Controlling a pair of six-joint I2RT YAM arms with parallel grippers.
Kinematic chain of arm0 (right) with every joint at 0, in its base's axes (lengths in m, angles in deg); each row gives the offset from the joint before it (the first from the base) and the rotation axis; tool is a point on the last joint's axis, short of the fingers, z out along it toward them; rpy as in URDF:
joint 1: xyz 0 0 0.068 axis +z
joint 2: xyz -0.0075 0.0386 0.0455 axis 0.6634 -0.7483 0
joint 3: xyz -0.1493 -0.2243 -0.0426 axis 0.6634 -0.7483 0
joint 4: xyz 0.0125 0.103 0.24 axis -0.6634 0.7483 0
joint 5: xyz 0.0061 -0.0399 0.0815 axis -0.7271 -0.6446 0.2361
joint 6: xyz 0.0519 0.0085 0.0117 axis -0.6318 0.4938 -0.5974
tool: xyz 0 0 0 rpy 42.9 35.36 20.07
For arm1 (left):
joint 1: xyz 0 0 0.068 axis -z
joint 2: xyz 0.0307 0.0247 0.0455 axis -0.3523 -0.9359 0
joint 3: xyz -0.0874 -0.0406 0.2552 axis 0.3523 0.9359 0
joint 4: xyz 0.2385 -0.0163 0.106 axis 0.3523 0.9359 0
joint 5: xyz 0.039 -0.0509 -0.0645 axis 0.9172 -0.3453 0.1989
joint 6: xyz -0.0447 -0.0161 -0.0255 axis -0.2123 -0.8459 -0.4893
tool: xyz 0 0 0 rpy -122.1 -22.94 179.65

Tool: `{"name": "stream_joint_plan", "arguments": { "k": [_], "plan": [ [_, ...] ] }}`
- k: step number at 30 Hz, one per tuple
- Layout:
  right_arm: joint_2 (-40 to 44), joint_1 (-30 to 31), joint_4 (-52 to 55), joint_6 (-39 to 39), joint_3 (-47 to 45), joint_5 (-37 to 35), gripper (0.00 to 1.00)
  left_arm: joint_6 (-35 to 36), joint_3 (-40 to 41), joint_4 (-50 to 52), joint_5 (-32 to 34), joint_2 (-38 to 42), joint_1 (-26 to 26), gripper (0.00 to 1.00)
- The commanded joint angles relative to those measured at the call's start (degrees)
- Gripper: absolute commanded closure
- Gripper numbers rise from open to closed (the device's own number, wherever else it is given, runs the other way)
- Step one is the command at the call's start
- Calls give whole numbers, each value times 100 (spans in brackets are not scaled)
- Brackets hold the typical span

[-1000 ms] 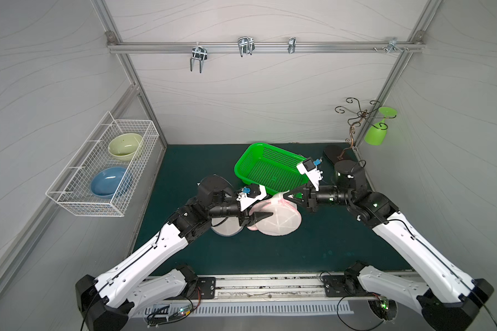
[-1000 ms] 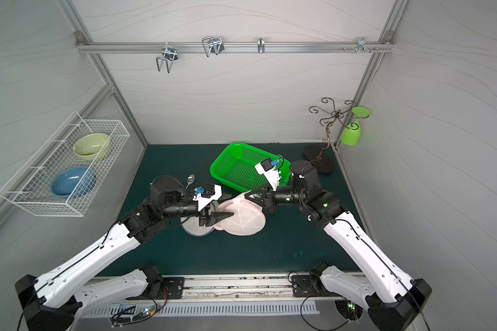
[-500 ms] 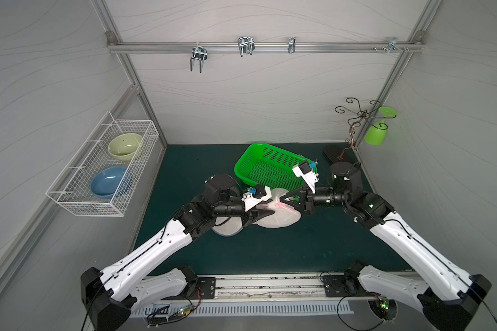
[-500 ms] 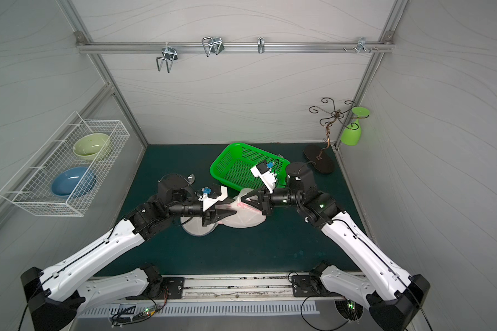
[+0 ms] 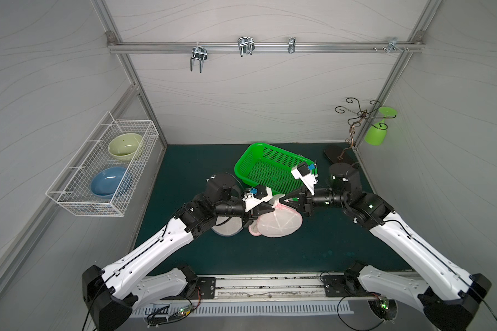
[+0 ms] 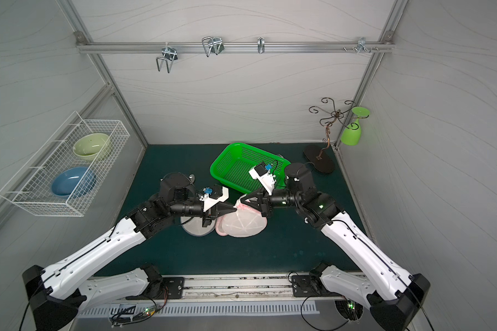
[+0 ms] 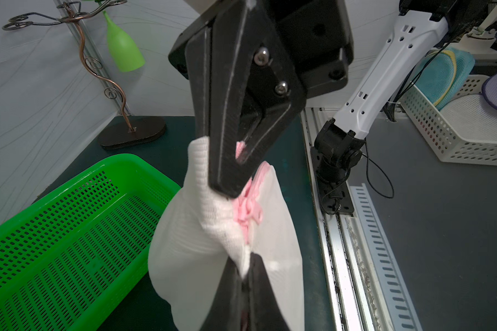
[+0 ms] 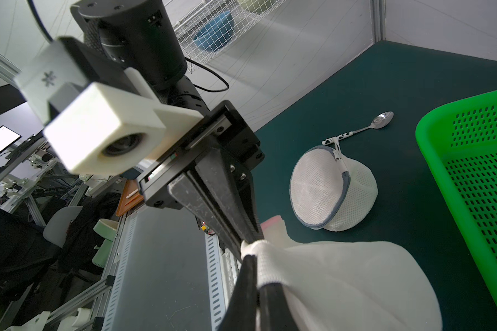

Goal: Turn the laundry bag inside out
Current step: Turn over the laundry bag, then zip the zipper on the laundry bag.

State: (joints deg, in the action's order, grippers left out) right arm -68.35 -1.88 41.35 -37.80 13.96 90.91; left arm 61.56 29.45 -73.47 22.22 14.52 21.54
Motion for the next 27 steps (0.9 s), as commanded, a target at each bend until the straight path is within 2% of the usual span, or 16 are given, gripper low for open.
{"name": "stream_joint_plan", "arguments": {
  "k": [1,9,10,13,15,21,27],
  "plan": [
    [36,48,391,458,67,-303,100,-66,-383,-119,-258,-50,25,97],
    [79,72,532,630,84,-351,100,-165,-416,-20,-400,-160,25,100],
    [106,75,538,655,71,-375,94,-191,-405,-44,-410,-152,27,100],
    [256,60,534,690,-25,-512,64,-297,-348,-113,-424,-60,-2,100],
    [403,60,491,774,-164,-564,55,-452,-281,-229,-613,13,-102,100],
    [825,64,172,925,-721,-602,52,-1084,-41,-788,-1265,144,-441,100],
    [981,66,35,744,-705,-537,52,-1045,-5,-749,-1458,151,-473,100]
  ]
}}
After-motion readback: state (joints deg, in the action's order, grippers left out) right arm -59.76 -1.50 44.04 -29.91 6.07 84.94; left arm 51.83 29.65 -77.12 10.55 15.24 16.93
